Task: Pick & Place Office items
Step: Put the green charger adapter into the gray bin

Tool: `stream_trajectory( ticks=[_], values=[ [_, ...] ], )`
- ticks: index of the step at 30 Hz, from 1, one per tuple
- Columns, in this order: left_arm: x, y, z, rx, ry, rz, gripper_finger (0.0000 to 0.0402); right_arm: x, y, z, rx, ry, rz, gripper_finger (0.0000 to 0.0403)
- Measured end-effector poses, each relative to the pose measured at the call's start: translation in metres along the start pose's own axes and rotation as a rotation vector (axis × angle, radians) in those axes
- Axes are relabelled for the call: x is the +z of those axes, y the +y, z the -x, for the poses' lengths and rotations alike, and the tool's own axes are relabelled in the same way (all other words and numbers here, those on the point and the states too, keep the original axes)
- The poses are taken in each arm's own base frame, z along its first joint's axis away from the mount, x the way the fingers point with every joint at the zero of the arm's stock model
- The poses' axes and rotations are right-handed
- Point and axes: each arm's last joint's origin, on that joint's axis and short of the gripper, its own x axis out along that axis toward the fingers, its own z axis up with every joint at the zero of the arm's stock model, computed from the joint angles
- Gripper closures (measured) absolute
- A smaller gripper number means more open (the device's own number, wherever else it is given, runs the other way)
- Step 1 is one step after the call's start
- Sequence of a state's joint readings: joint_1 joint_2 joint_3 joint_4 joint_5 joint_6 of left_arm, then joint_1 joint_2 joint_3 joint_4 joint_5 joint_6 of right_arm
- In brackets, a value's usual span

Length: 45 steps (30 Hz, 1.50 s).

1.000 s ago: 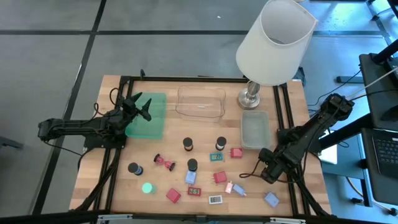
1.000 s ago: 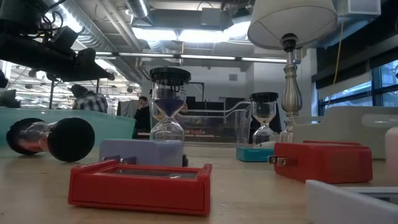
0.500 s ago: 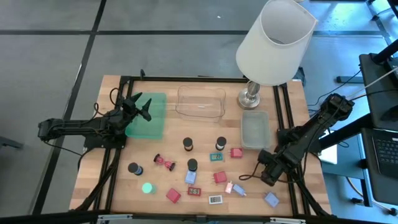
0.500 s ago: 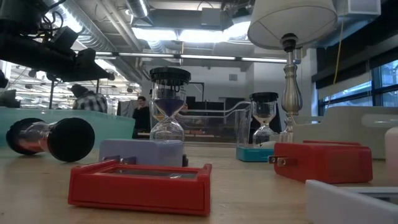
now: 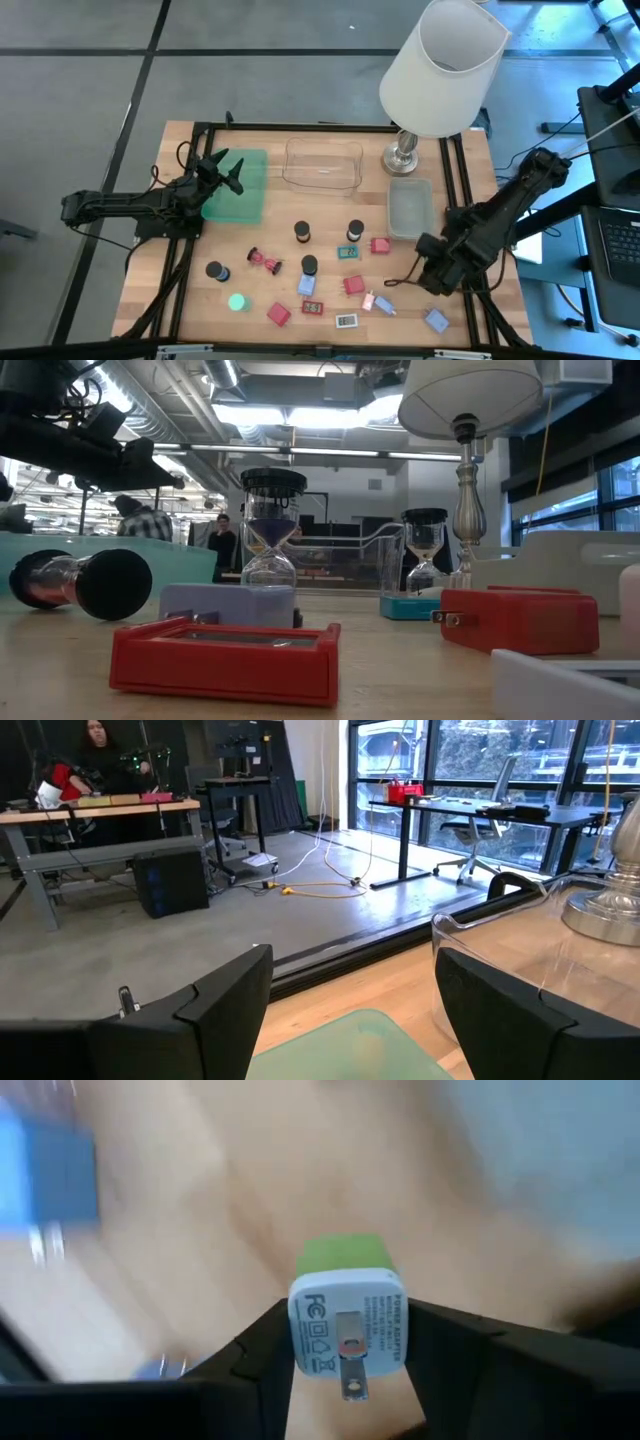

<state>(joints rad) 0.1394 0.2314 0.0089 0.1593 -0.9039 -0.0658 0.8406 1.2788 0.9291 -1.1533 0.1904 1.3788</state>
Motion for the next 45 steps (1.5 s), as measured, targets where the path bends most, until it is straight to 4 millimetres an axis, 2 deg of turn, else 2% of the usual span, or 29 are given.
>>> stream_trajectory(
  ticks=[3,5,10,13,18,24,32,38,45],
  values=[
    [0.0,0.0,0.0,0.0,0.0,0.0,0.0123,0.013,-0.007,0.016,-0.098,-0.124,-0.013,0.0253],
    [0.0,0.0,0.0,0.0,0.0,0.0,0.0123,0.021,-0.014,0.02,-0.165,-0.151,-0.05,0.0253],
    [0.0,0.0,0.0,0.0,0.0,0.0,0.0123,0.043,-0.034,0.01,-0.298,-0.133,-0.228,0.0249],
    [0.0,0.0,0.0,0.0,0.0,0.0,0.0123,0.056,-0.045,0.003,-0.341,-0.127,-0.284,0.0238],
    [0.0,0.0,0.0,0.0,0.0,0.0,0.0123,0.078,-0.063,-0.007,-0.392,-0.102,-0.351,0.0245],
    [0.0,0.0,0.0,0.0,0.0,0.0,0.0123,0.102,-0.086,-0.022,-0.397,-0.076,-0.392,0.0246],
    [0.0,0.0,0.0,0.0,0.0,0.0,0.0123,0.129,-0.107,-0.048,-0.295,-0.104,-0.388,0.0245],
    [0.0,0.0,0.0,0.0,0.0,0.0,0.0123,0.137,-0.112,-0.065,-0.255,-0.05,-0.37,0.0245],
    [0.0,0.0,0.0,0.0,0.0,0.0,0.0123,0.14,-0.112,-0.082,-0.294,0.014,-0.343,0.0245]
  ],
)
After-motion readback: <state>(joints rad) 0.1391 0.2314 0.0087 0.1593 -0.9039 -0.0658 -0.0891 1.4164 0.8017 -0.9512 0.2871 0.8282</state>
